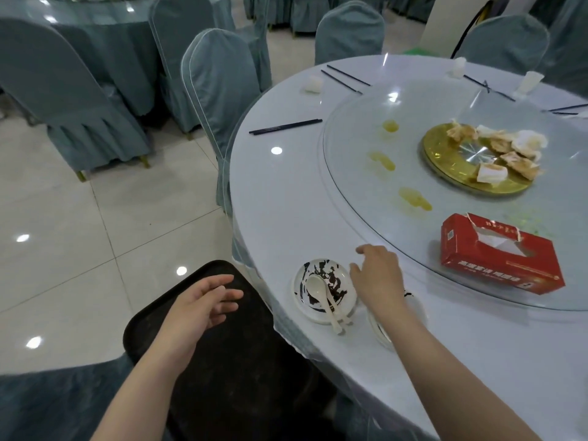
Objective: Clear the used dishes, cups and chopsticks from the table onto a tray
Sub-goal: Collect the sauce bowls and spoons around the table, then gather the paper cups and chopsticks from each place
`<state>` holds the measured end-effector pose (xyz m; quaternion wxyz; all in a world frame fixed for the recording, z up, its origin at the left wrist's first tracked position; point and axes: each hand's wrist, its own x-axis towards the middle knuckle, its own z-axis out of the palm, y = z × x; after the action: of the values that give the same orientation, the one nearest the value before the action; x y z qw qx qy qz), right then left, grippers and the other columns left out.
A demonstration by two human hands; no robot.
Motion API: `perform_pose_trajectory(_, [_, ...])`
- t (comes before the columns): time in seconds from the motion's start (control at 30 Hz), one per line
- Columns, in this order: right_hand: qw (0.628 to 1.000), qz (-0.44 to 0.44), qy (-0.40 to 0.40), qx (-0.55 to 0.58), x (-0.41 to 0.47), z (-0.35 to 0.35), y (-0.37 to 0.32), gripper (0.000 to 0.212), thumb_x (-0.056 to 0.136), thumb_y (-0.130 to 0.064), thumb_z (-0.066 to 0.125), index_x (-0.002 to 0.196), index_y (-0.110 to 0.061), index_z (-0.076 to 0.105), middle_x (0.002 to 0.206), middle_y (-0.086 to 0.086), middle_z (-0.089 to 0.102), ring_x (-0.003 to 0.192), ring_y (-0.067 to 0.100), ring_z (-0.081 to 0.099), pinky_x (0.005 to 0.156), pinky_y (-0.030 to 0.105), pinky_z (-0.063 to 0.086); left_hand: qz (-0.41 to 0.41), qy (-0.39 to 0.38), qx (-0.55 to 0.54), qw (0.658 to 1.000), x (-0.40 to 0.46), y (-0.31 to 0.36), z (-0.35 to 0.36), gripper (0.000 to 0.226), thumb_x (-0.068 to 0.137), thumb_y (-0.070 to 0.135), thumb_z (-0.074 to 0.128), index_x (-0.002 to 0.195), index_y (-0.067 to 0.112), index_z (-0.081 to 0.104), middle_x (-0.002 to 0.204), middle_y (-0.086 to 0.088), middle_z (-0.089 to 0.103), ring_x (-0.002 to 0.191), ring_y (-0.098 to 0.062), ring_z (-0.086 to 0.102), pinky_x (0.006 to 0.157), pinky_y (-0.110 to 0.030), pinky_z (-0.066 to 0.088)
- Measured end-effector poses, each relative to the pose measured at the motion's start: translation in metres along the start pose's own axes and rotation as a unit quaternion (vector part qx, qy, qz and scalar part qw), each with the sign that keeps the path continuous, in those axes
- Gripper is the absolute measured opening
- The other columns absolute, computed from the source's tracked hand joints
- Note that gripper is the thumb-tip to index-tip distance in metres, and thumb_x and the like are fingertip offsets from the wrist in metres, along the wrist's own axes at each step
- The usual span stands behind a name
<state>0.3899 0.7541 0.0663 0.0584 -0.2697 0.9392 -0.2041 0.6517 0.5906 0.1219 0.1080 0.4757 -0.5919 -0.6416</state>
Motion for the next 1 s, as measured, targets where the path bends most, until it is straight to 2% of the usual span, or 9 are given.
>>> perform_pose_trajectory(0.1, [0.993, 0.078, -0.055, -0.071, 0.018, -0.014, 0.021, 0.032, 0.089, -0.028, 0.053, 0.118, -0.013, 0.056, 0.121, 0.011, 0.053, 0.113, 0.031, 0.047, 0.084, 0.037, 0.044, 0.000, 0.002, 0.005, 1.000, 0.003, 0.001, 0.005, 0.022, 0.099, 0.017, 0.049, 0.111, 0.027, 0.064, 0.095, 0.003, 0.076, 0.090, -0.016, 0.071, 0.077, -0.030, 0.049])
perform_pose_trajectory(0.2, [0.982, 0.105, -0.124, -0.098, 0.024, -0.013, 0.029, 0.027, 0.090, -0.034, 0.047, 0.104, -0.013, 0.053, 0.098, 0.007, 0.056, 0.088, 0.029, 0.054, 0.066, 0.030, 0.043, 0.000, 0.000, 0.009, 1.000, 0.005, 0.002, 0.010, 0.022, 0.099, 0.017, 0.049, 0.111, 0.027, 0.064, 0.095, 0.003, 0.076, 0.089, -0.015, 0.072, 0.075, -0.029, 0.049])
perform_pose_trajectory(0.33, [0.984, 0.107, -0.108, -0.096, 0.025, -0.012, 0.032, 0.022, 0.088, -0.013, 0.044, 0.107, -0.015, 0.053, 0.090, 0.005, 0.060, 0.073, 0.025, 0.049, 0.059, 0.028, 0.037, 0.005, -0.002, 0.005, 1.000, 0.005, 0.004, 0.013, 0.022, 0.099, 0.017, 0.049, 0.111, 0.027, 0.065, 0.095, 0.002, 0.076, 0.087, -0.015, 0.072, 0.074, -0.029, 0.049])
perform_pose_trajectory(0.4, [0.990, 0.105, -0.074, -0.062, 0.024, -0.017, 0.032, 0.032, 0.086, -0.007, 0.042, 0.114, -0.016, 0.055, 0.092, 0.009, 0.062, 0.074, 0.026, 0.048, 0.061, 0.029, 0.037, 0.011, -0.007, 0.001, 1.000, 0.002, 0.005, 0.012, 0.022, 0.099, 0.018, 0.049, 0.111, 0.027, 0.065, 0.096, 0.002, 0.076, 0.086, -0.014, 0.072, 0.075, -0.029, 0.049])
perform_pose_trajectory(0.47, [0.995, 0.091, -0.035, 0.009, 0.017, -0.024, 0.028, 0.032, 0.087, -0.009, 0.043, 0.115, -0.016, 0.056, 0.081, 0.005, 0.059, 0.072, 0.026, 0.051, 0.061, 0.030, 0.040, 0.019, -0.017, -0.009, 1.000, -0.001, 0.006, 0.011, 0.023, 0.099, 0.018, 0.049, 0.111, 0.028, 0.065, 0.098, 0.001, 0.076, 0.088, -0.015, 0.072, 0.074, -0.030, 0.049])
perform_pose_trajectory(0.6, [0.985, 0.068, -0.001, 0.160, -0.012, -0.045, 0.010, 0.024, 0.086, -0.013, 0.049, 0.106, -0.022, 0.059, 0.065, -0.008, 0.054, 0.058, 0.006, 0.051, 0.048, 0.018, 0.033, 0.040, -0.041, -0.002, 0.998, -0.009, 0.012, 0.017, 0.024, 0.097, 0.017, 0.052, 0.112, 0.031, 0.064, 0.100, 0.002, 0.076, 0.089, -0.014, 0.072, 0.076, -0.029, 0.049])
perform_pose_trajectory(0.83, [0.973, 0.052, -0.067, 0.216, -0.101, -0.076, -0.021, 0.018, 0.082, -0.017, 0.054, 0.091, -0.031, 0.060, 0.051, -0.009, 0.056, 0.046, 0.000, 0.051, 0.047, 0.022, 0.036, 0.139, -0.117, 0.080, 0.980, -0.049, 0.019, 0.039, 0.031, 0.090, 0.017, 0.065, 0.110, 0.040, 0.062, 0.099, 0.014, 0.074, 0.089, -0.004, 0.069, 0.076, -0.022, 0.049])
perform_pose_trajectory(0.93, [0.964, 0.052, -0.090, 0.244, -0.145, -0.084, -0.028, 0.018, 0.083, -0.016, 0.054, 0.093, -0.029, 0.060, 0.045, -0.008, 0.056, 0.042, -0.001, 0.052, 0.046, 0.019, 0.035, 0.188, -0.174, 0.134, 0.957, -0.073, 0.014, 0.050, 0.045, 0.084, 0.014, 0.072, 0.113, 0.045, 0.058, 0.105, 0.014, 0.070, 0.094, 0.004, 0.065, 0.072, -0.011, 0.049])
perform_pose_trajectory(1.0, [0.959, 0.061, -0.100, 0.259, -0.172, -0.090, -0.028, 0.017, 0.084, -0.018, 0.054, 0.095, -0.029, 0.061, 0.045, -0.008, 0.058, 0.043, 0.000, 0.052, 0.046, 0.016, 0.034, 0.212, -0.229, 0.159, 0.937, -0.086, 0.008, 0.061, 0.055, 0.080, 0.015, 0.076, 0.118, 0.046, 0.053, 0.115, 0.017, 0.065, 0.104, 0.008, 0.059, 0.079, -0.010, 0.048])
